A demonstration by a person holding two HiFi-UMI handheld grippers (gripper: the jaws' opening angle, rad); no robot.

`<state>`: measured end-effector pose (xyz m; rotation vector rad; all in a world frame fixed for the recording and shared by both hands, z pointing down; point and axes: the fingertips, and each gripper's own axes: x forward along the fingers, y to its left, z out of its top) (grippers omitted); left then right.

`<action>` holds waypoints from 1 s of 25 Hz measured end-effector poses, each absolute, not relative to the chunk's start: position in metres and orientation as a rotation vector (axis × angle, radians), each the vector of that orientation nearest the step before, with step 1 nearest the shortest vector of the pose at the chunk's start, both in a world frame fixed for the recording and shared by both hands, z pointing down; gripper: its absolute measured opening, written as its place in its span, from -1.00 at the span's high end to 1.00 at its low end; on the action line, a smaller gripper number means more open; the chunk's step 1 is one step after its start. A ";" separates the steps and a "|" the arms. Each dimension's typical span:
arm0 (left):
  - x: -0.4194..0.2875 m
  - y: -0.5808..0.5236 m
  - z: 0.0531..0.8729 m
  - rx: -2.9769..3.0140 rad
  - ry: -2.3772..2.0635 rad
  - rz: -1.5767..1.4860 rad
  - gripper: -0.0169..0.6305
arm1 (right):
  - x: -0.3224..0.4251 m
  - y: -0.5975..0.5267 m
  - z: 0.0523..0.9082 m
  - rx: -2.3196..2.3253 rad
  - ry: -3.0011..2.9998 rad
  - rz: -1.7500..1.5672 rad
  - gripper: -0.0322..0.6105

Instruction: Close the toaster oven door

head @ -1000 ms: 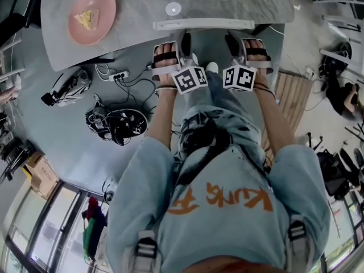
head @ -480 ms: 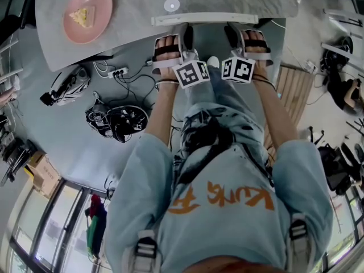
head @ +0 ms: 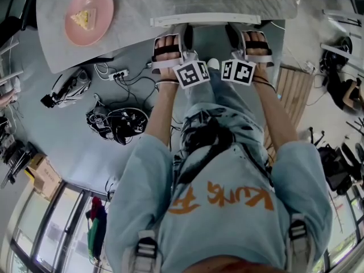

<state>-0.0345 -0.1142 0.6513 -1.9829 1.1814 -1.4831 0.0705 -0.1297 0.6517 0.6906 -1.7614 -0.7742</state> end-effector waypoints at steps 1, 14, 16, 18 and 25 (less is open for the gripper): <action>-0.035 -0.116 0.649 -1.968 1.179 -1.485 0.67 | 0.071 -0.131 0.647 0.695 -1.760 -0.780 0.67; -0.039 -0.139 0.593 -1.895 1.238 -1.382 0.66 | 0.068 -0.153 0.589 0.782 -1.779 -0.864 0.65; -0.041 -0.143 0.583 -1.881 1.244 -1.369 0.66 | 0.066 -0.157 0.580 0.789 -1.779 -0.877 0.64; -0.042 -0.147 0.574 -1.867 1.245 -1.356 0.65 | 0.065 -0.161 0.571 0.796 -1.780 -0.889 0.63; -0.046 -0.165 0.543 -1.842 1.236 -1.318 0.65 | 0.060 -0.179 0.539 0.825 -1.781 -0.938 0.60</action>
